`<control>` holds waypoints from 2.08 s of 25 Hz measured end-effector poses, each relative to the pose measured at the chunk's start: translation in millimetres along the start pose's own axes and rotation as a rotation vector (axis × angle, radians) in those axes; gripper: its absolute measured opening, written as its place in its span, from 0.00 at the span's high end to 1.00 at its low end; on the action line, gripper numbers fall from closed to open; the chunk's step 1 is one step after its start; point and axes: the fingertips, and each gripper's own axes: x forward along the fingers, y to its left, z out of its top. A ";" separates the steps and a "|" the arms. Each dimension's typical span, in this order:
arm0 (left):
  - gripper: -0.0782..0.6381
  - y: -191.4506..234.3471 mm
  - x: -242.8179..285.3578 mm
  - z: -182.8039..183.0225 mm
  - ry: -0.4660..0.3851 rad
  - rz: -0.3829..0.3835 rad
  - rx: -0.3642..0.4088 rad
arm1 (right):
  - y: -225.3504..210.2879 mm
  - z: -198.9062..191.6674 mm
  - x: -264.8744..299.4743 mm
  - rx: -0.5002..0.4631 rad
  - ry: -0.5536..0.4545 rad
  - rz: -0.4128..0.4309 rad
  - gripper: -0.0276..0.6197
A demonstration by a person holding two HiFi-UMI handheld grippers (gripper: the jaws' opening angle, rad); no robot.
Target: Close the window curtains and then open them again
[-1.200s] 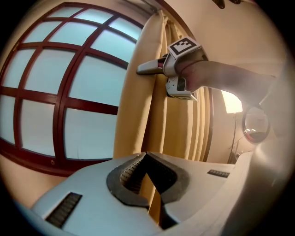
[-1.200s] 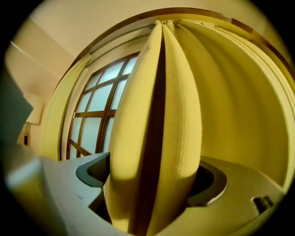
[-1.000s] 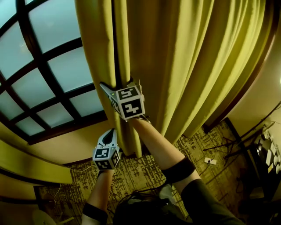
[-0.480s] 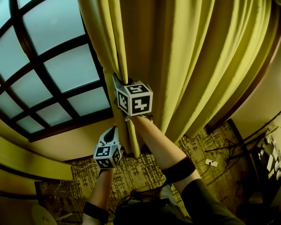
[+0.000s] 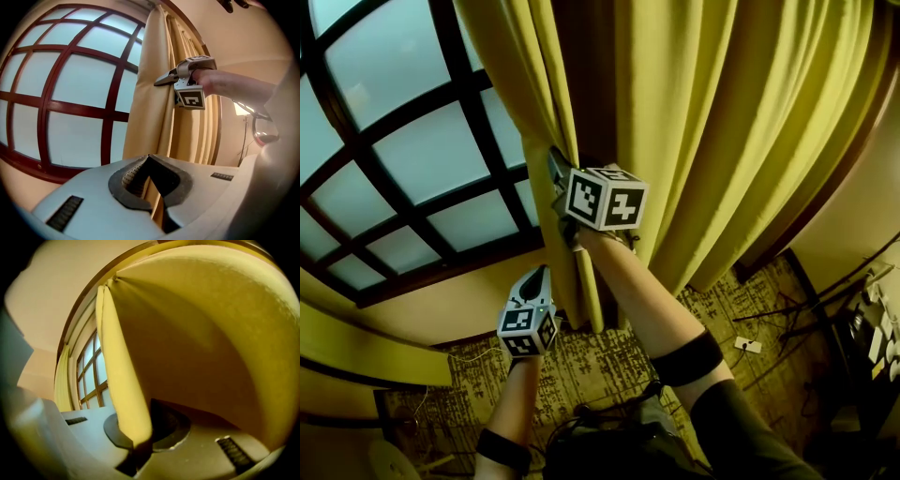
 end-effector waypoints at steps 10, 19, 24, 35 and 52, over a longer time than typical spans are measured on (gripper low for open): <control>0.89 -52.1 43.4 12.7 -0.005 -0.027 0.012 | -65.3 43.9 -30.7 0.094 -0.046 -0.025 0.91; 0.89 -104.2 92.2 28.9 -0.024 -0.061 0.025 | -131.3 95.7 -59.2 0.137 -0.104 -0.052 0.91; 0.89 -148.6 120.5 37.6 -0.031 -0.097 0.024 | -166.6 133.0 -84.2 0.144 -0.145 -0.060 0.91; 0.89 -217.2 163.8 50.8 -0.036 -0.149 0.065 | -236.5 208.0 -135.7 0.149 -0.237 -0.075 0.91; 0.89 -288.1 190.5 48.0 -0.029 -0.216 0.099 | -297.0 220.7 -175.0 0.155 -0.206 -0.114 0.90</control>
